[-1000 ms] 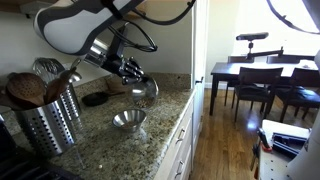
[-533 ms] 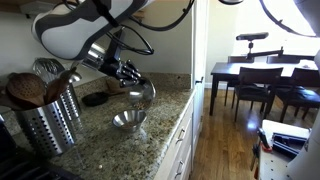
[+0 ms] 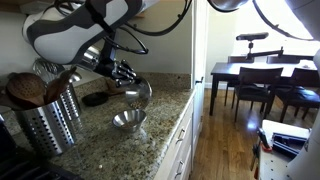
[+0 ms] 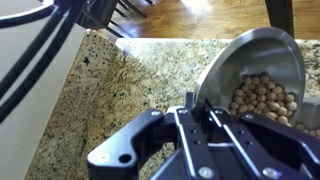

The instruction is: Transfer the contents in the right silver bowl to the left bowl

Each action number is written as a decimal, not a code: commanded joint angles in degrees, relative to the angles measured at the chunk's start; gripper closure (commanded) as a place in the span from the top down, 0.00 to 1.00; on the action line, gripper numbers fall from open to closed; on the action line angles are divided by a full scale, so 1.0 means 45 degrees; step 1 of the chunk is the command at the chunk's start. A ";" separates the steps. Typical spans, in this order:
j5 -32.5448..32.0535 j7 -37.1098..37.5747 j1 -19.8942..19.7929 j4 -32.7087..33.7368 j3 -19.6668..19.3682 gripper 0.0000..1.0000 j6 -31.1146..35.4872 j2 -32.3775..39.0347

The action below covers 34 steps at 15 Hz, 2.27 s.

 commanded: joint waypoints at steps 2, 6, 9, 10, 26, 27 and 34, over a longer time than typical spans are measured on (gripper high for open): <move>-0.0452 -0.0626 0.0381 0.0849 -0.0103 0.08 -0.0832 0.0411; -0.0535 -0.0755 0.0532 0.1053 -0.0069 0.08 -0.0928 0.0491; -0.0502 -0.0842 0.0626 0.1032 -0.0031 0.08 -0.0935 0.0487; -0.0466 -0.0856 0.0646 0.0969 -0.0013 0.08 -0.0951 0.0467; -0.1377 -0.0197 0.1267 0.0686 -0.0283 0.08 -0.1090 0.0594; -0.1499 -0.0168 0.1306 0.0683 -0.0303 0.08 -0.1136 0.0617; -0.2069 -0.0114 0.1541 0.0751 -0.0283 0.08 -0.1311 0.0885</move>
